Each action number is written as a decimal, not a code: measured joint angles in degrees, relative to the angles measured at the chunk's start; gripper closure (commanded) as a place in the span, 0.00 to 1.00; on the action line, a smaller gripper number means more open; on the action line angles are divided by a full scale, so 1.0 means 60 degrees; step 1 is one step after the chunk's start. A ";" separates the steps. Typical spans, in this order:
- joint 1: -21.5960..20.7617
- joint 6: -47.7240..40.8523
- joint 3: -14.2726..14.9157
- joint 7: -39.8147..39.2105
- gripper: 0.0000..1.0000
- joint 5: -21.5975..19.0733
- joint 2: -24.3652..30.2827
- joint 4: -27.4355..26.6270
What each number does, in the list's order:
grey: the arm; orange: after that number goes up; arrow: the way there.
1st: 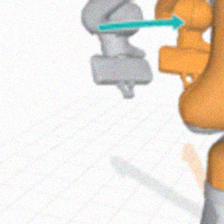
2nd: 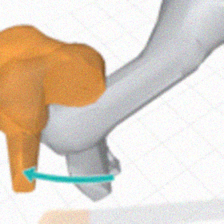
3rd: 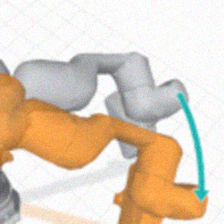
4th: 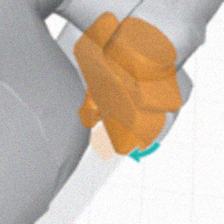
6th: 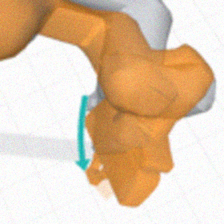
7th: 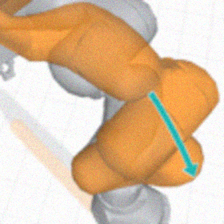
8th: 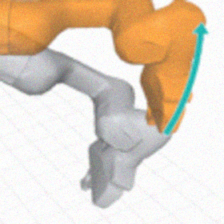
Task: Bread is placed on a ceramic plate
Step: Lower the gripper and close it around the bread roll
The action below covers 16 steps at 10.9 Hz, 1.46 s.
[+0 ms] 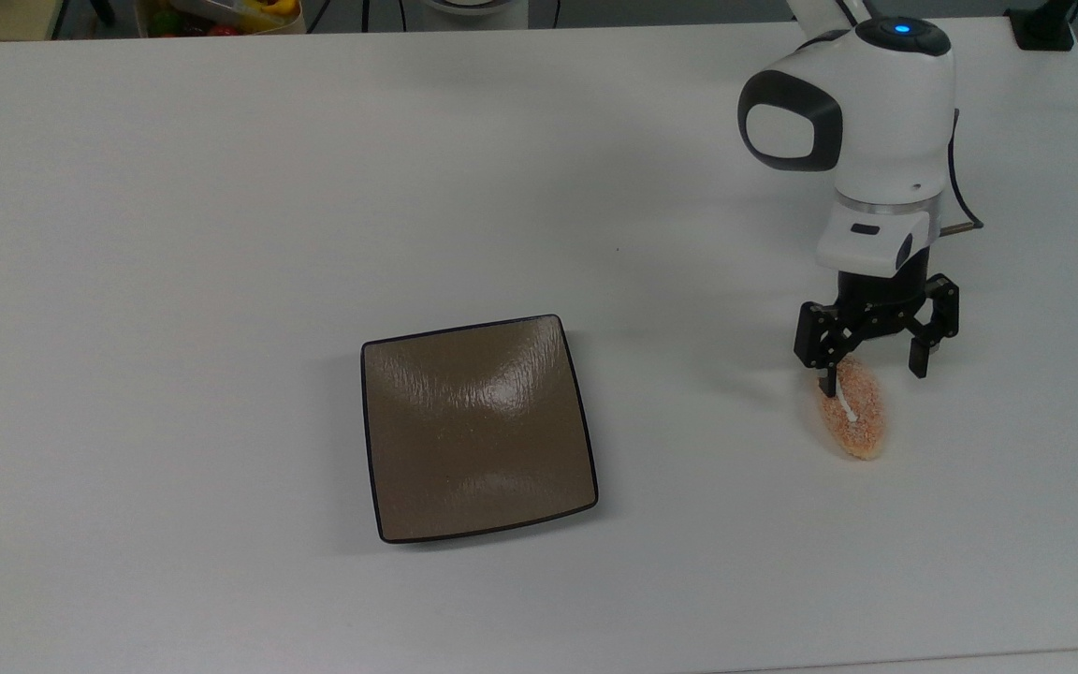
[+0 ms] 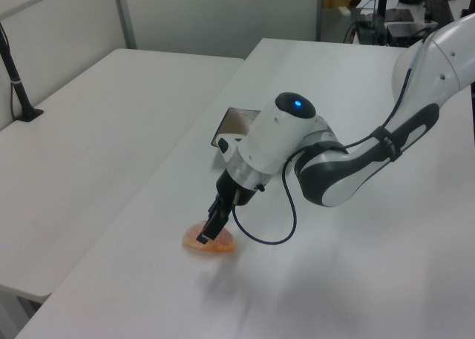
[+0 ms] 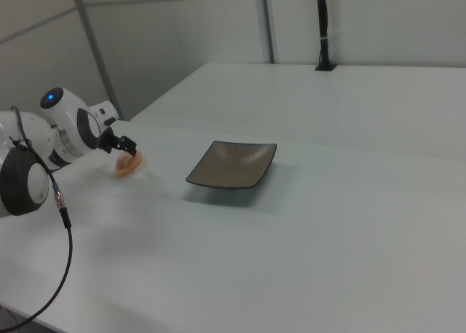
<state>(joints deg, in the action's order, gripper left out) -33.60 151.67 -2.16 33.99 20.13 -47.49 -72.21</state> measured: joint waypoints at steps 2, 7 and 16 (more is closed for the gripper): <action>-0.0001 0.0120 0.0001 0.0535 0.00 0.0674 -0.0184 0.0002; -0.0001 0.0127 0.0003 0.0855 0.57 0.1643 -0.0433 0.0002; 0.0117 0.0130 0.0015 0.0993 0.65 0.1547 0.0024 0.0021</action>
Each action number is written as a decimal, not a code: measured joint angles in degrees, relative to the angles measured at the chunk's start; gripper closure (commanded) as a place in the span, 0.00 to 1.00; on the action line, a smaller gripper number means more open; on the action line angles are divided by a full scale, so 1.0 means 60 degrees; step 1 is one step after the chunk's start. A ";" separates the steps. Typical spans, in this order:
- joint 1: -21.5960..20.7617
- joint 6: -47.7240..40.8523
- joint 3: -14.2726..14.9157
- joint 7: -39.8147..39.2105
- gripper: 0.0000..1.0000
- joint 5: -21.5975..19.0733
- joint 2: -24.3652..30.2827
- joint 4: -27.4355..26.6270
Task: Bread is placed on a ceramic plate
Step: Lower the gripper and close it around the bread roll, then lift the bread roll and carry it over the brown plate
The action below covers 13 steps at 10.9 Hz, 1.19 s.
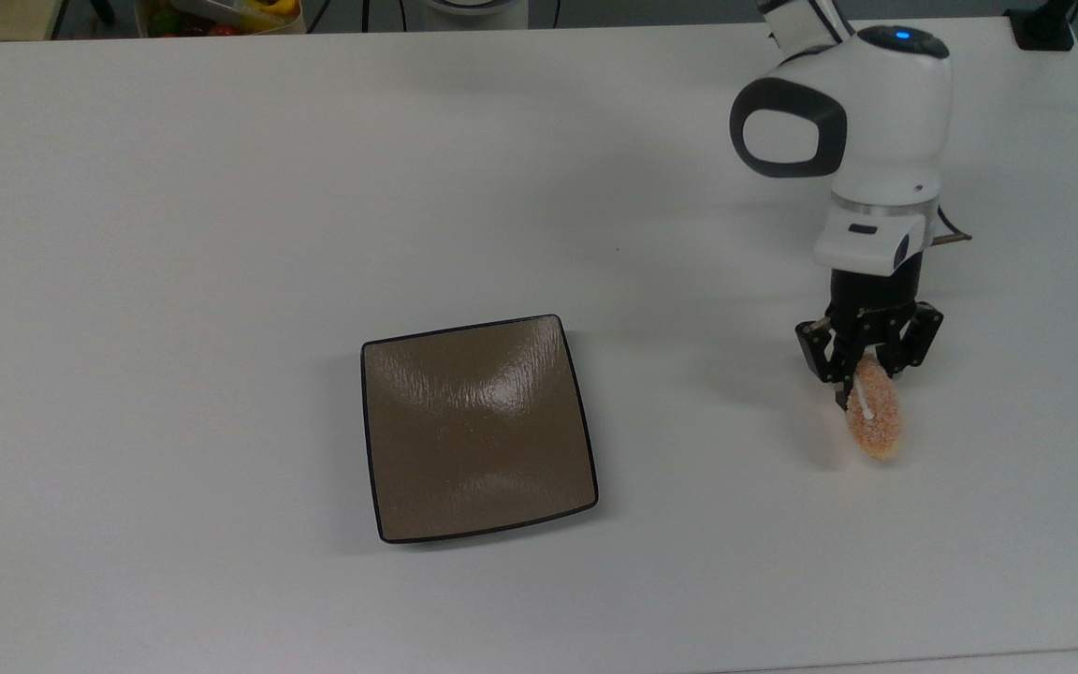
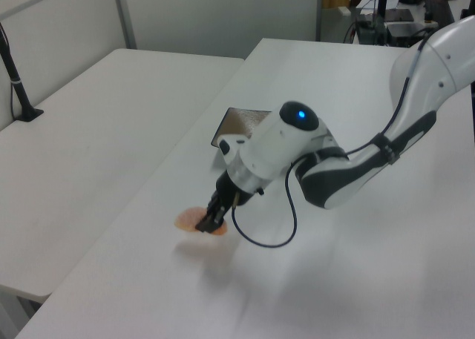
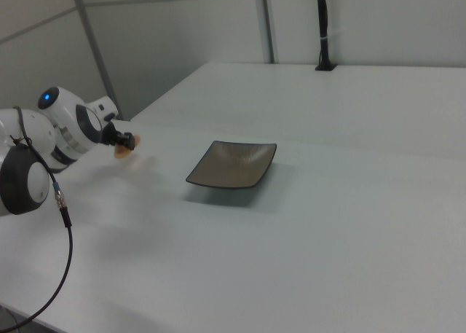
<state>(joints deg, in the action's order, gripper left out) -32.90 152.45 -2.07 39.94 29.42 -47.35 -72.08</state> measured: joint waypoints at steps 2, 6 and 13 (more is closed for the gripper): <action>0.0091 -0.0026 0.0008 0.0008 0.64 -0.0467 0.0711 -0.0040; 0.0554 -0.1678 0.0055 -0.0267 0.64 -0.1604 0.2190 -0.0280; 0.2710 -0.4115 -0.0146 -0.4231 0.64 -0.4096 0.3836 -0.1046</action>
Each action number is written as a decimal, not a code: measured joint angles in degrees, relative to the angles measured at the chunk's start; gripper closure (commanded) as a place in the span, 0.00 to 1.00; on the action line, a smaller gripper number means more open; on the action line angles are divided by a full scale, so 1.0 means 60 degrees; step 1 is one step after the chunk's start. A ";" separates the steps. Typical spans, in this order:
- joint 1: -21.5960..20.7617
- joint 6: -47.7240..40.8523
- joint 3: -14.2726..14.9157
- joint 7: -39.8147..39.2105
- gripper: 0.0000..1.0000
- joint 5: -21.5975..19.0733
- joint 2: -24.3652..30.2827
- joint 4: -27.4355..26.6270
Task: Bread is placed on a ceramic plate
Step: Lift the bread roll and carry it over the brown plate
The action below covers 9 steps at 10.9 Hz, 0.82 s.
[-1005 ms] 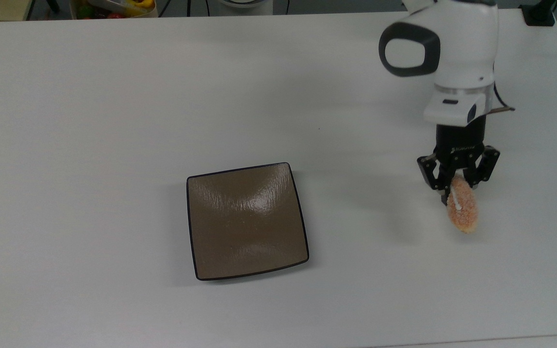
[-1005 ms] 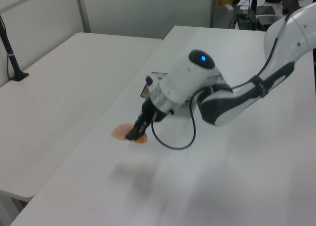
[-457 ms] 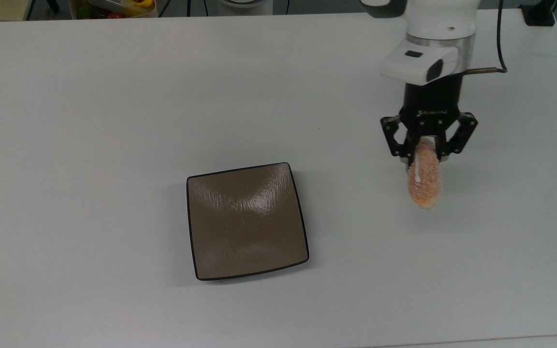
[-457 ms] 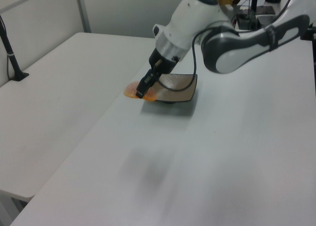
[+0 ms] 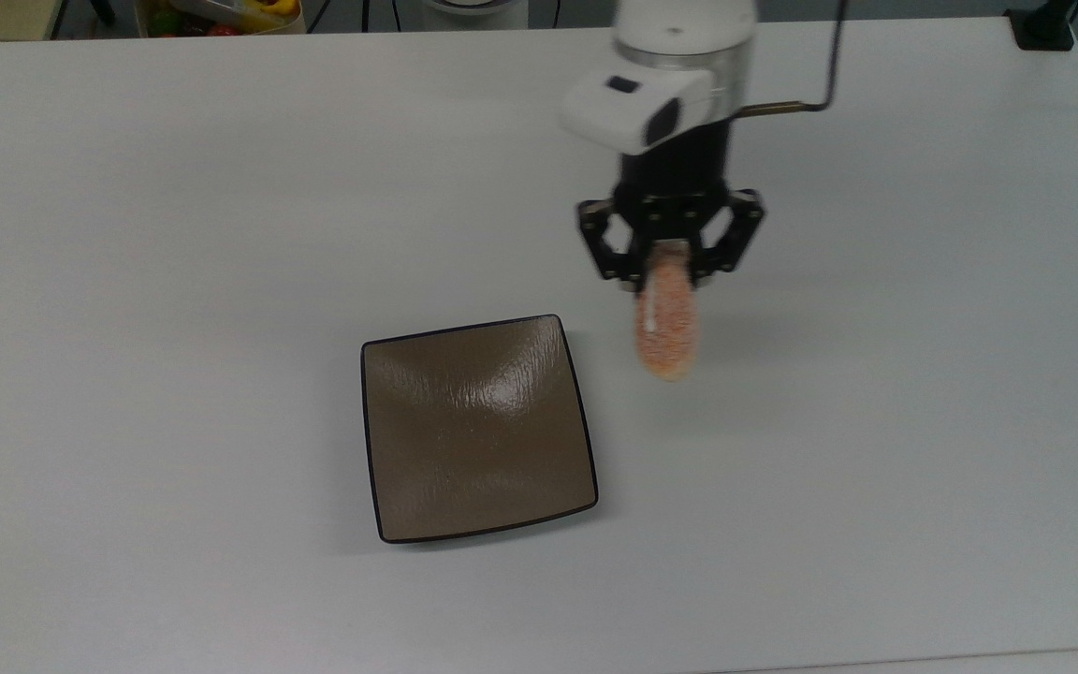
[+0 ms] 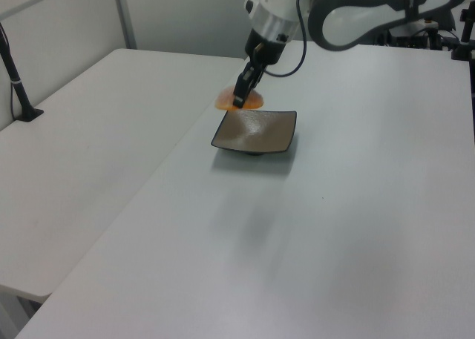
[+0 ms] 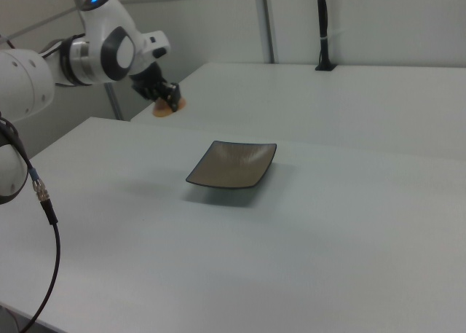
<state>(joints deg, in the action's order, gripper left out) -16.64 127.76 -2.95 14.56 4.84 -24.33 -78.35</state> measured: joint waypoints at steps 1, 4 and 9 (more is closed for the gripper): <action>0.0479 0.0000 -0.0115 -0.0518 0.64 -0.0015 0.0152 -0.0192; 0.1596 0.0003 -0.0221 -0.1875 0.64 -0.0022 0.0253 -0.0742; 0.2343 0.2406 -0.0243 -0.2944 0.64 -0.0016 0.0031 -0.2400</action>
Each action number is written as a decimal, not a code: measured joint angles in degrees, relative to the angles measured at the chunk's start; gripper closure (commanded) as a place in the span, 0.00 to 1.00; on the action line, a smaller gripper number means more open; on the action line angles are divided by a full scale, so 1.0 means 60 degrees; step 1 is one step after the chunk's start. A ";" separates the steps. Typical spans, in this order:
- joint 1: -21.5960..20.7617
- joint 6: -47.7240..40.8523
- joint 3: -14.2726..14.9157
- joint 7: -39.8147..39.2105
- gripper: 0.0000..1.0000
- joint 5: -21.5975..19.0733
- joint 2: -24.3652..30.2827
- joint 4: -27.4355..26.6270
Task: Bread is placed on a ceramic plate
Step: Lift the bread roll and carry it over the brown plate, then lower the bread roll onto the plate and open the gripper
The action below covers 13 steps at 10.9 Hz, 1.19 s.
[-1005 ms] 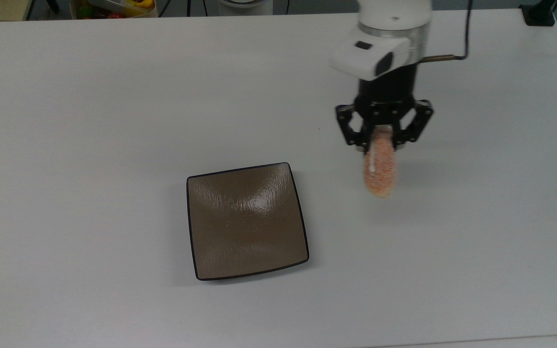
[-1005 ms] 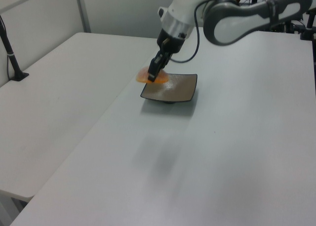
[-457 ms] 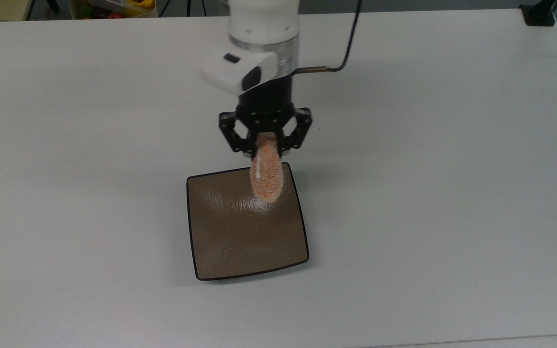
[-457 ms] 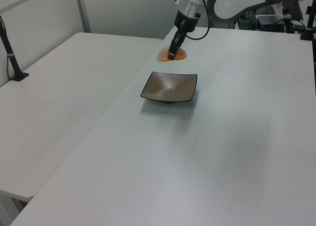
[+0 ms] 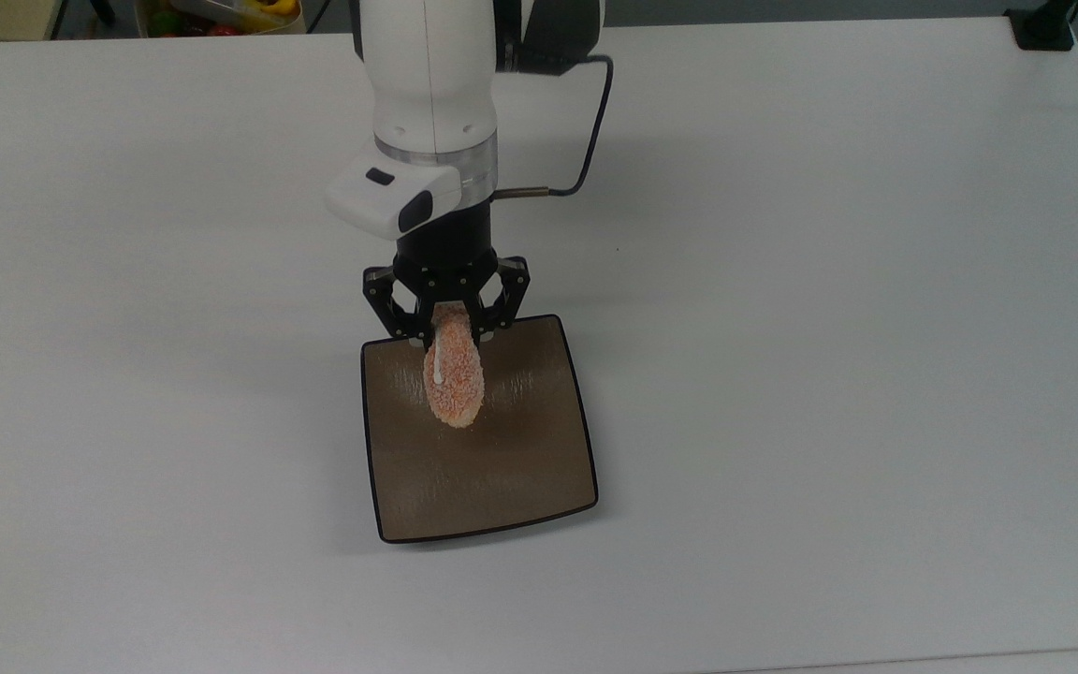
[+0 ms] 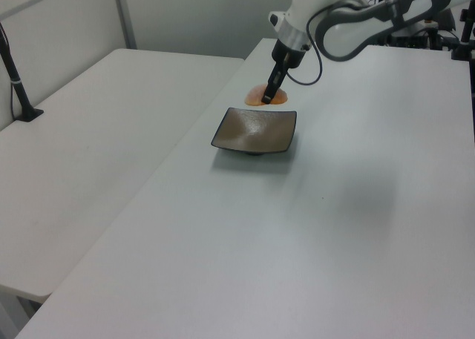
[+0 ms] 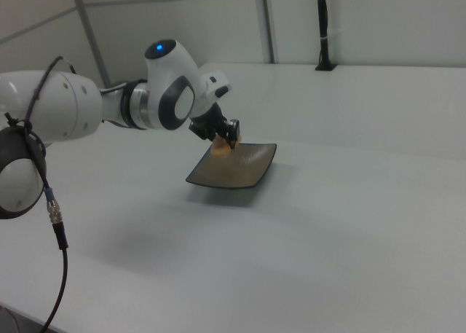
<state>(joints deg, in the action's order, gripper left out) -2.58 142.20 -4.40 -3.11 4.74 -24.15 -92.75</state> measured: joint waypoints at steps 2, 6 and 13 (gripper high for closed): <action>0.0002 0.0946 -0.0022 -0.0015 0.64 0.0004 -0.0412 -0.0229; -0.0016 0.2497 -0.0045 -0.0025 0.56 0.0249 -0.1372 -0.0261; -0.0113 0.2856 -0.0056 -0.0025 0.05 0.0483 -0.1632 -0.0260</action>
<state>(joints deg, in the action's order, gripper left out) -3.26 159.34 -4.74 -3.26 7.64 -33.94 -94.31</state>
